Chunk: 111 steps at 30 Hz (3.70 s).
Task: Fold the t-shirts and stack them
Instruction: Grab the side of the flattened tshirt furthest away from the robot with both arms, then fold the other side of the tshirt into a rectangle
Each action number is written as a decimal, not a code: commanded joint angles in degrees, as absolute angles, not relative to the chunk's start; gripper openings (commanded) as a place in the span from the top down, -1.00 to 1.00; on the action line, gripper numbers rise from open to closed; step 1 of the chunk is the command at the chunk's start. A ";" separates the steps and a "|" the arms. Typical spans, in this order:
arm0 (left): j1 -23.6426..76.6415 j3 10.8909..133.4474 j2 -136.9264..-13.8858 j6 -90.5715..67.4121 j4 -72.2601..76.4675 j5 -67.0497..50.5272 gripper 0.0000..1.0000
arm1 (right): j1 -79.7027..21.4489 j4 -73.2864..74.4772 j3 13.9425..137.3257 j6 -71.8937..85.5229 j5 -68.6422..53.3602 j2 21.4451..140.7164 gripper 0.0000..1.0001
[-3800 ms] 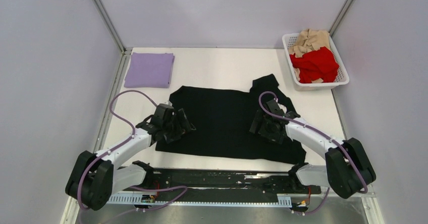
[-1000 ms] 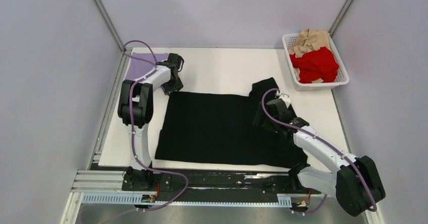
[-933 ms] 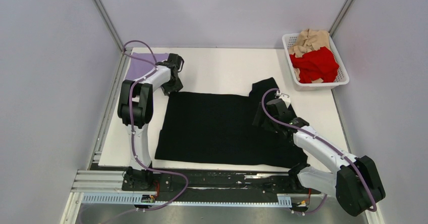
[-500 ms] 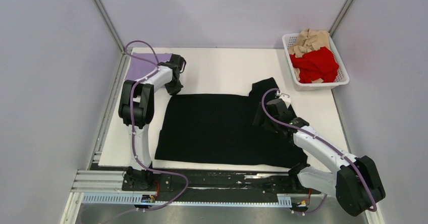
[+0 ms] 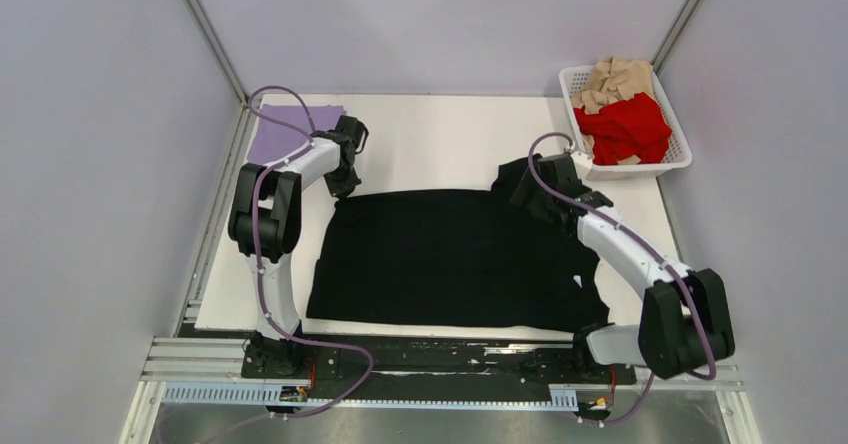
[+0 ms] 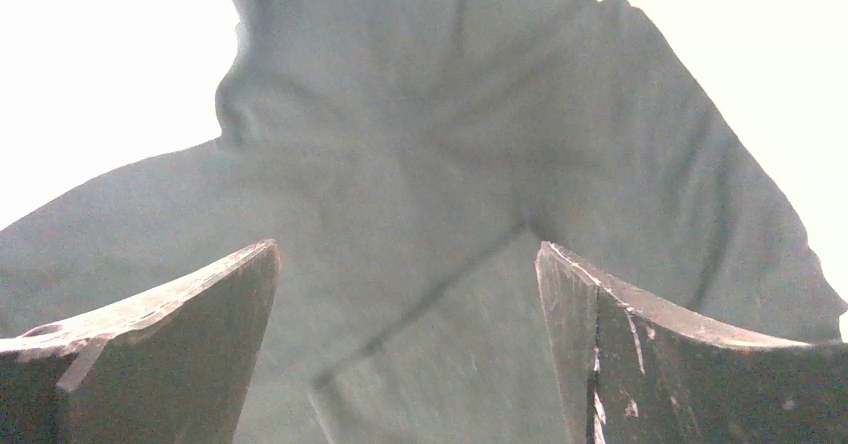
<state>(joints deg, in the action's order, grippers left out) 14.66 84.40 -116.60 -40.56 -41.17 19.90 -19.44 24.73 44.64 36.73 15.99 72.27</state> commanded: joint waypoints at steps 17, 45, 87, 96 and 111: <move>14.76 87.22 -114.37 -35.43 -38.10 22.78 1.00 | -12.30 36.51 107.09 23.19 19.46 128.21 -0.33; 14.77 85.12 -110.69 -35.10 -36.15 19.50 1.00 | -15.13 35.13 99.97 23.00 25.33 119.51 1.00; 19.06 45.77 -67.91 -38.28 -35.47 14.55 1.00 | -31.38 69.86 54.93 49.12 23.49 61.56 1.00; 19.07 42.69 -66.29 -38.54 -37.29 17.62 0.99 | -31.55 69.69 49.93 49.91 17.88 59.88 0.98; 19.06 48.22 -61.68 -45.95 -44.72 29.11 -0.96 | -32.26 69.68 45.98 48.20 4.87 54.42 -0.65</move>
<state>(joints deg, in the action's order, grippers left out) 18.98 42.92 -65.60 -41.50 -41.25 21.19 -31.90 68.90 44.56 49.15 8.62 57.65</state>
